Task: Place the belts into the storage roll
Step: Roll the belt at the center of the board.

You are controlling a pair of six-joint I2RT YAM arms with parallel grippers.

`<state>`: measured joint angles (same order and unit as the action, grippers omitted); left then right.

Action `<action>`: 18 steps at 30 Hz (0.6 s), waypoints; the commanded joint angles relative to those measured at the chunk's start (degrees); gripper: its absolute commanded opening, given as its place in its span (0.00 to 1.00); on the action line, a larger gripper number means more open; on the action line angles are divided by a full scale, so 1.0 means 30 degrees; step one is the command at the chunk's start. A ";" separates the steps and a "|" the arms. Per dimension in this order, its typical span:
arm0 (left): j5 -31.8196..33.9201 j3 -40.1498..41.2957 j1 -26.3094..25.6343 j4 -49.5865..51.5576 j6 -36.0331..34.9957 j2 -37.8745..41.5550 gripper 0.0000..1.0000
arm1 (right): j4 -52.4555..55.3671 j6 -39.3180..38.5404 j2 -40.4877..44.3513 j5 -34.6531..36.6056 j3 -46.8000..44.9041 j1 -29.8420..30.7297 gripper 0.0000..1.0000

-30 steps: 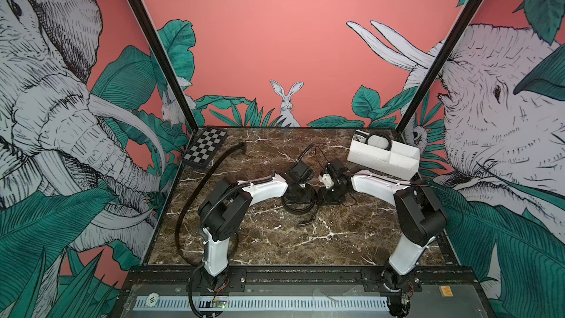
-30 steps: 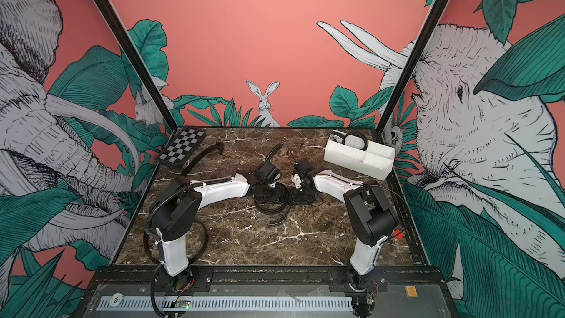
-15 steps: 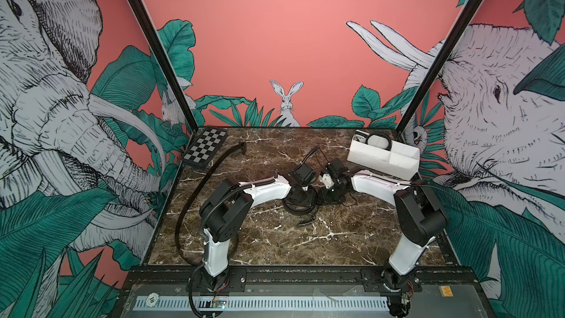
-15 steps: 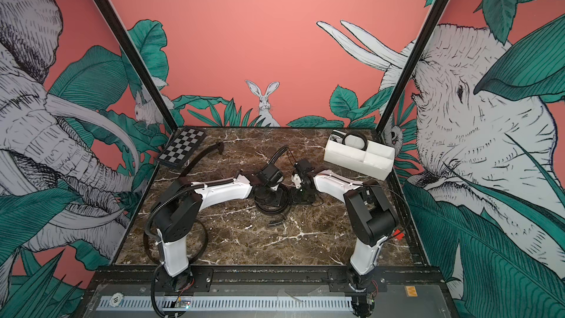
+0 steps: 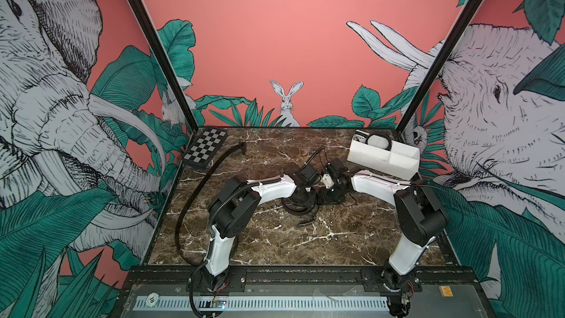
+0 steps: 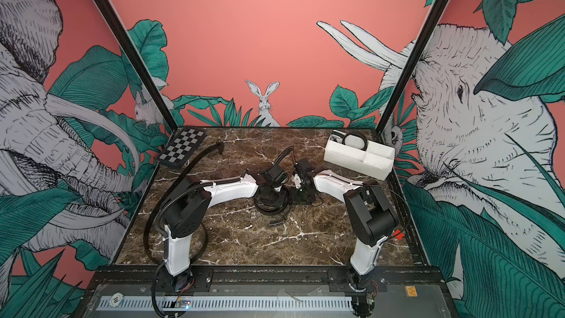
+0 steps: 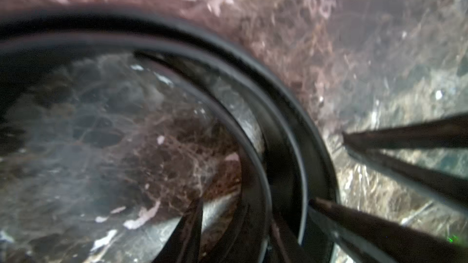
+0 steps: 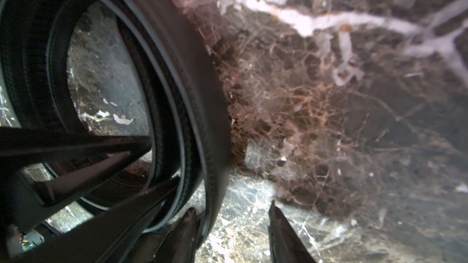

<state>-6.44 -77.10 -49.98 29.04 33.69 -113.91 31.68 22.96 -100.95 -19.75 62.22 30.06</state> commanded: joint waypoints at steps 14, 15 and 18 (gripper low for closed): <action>-0.0538 0.1284 0.2319 -0.2367 0.4894 -0.1733 0.08 | 0.1520 -0.0886 -0.0866 0.1926 0.0168 0.0216 0.00; -0.0517 0.1145 0.2549 -0.2509 0.5127 -0.2029 0.07 | 0.1618 -0.0980 -0.0724 0.1978 0.0075 0.0132 0.00; -0.1237 0.1060 0.3152 -0.3381 0.6166 -0.2892 0.04 | 0.2275 -0.1475 -0.0428 0.2188 -0.0099 -0.0324 0.00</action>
<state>-12.78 -75.99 -42.92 18.55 47.64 -116.29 32.80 20.75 -103.31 -16.91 63.59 30.61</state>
